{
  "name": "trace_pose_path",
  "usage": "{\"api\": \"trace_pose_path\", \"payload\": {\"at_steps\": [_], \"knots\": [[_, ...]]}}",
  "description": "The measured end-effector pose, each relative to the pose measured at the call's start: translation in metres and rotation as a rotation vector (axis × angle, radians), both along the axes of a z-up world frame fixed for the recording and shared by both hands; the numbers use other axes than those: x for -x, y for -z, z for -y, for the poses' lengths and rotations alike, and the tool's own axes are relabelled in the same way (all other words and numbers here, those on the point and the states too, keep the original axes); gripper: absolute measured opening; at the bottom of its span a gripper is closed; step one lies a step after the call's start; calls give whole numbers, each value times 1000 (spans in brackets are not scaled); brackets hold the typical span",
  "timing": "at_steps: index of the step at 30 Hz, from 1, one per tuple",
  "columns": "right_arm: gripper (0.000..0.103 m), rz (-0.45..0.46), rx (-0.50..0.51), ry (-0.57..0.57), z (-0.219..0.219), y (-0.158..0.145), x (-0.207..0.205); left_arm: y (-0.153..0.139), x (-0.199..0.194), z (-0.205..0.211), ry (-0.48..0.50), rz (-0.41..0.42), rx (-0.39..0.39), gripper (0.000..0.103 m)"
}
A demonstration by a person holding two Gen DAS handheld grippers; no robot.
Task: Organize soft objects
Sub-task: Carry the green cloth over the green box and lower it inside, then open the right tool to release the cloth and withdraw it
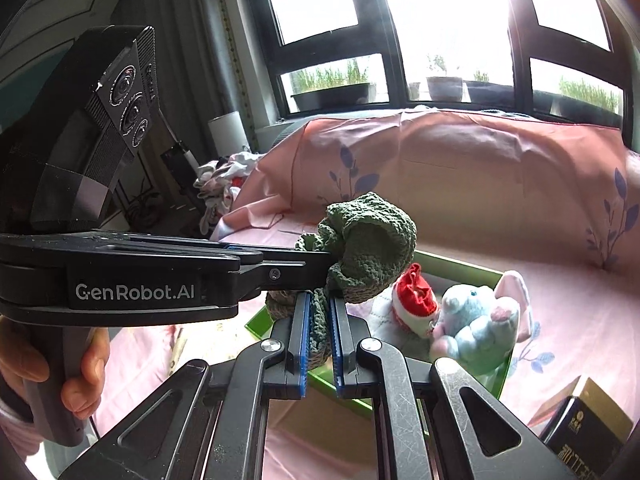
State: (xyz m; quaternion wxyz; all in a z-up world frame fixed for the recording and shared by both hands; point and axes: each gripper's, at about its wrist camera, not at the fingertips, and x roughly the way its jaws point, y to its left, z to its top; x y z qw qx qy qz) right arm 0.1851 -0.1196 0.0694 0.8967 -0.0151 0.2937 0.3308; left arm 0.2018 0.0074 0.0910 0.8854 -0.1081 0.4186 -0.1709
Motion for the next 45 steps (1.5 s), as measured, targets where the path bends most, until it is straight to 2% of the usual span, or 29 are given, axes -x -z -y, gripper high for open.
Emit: {"api": "trace_pose_path", "payload": {"at_steps": [6,12,16,23,37,40,42,44,45], "knots": [[10,-35,25,31,-6,16,-36,19,-38,-2,2,-48,4,11],[10,-78,32,74,-9,31,-65,32,-64,5,-3,-55,-43,11],[11,-104,38,93,-12,42,-74,45,-77,2,-15,-75,-46,12],[11,-147,69,105,-20,59,-86,65,-87,0,-29,-114,-63,12],[11,-197,93,122,-24,68,-93,82,-93,-10,-80,-180,-69,17],[11,-200,105,129,-22,68,-92,86,-93,-11,-91,-197,-84,22],[11,-210,110,136,-21,69,-92,89,-93,-12,-95,-207,-89,32],[11,-217,111,139,-19,69,-92,89,-92,-13,-102,-206,-93,37],[13,-217,116,140,-19,69,-91,88,-91,-14,-107,-204,-97,43]]}}
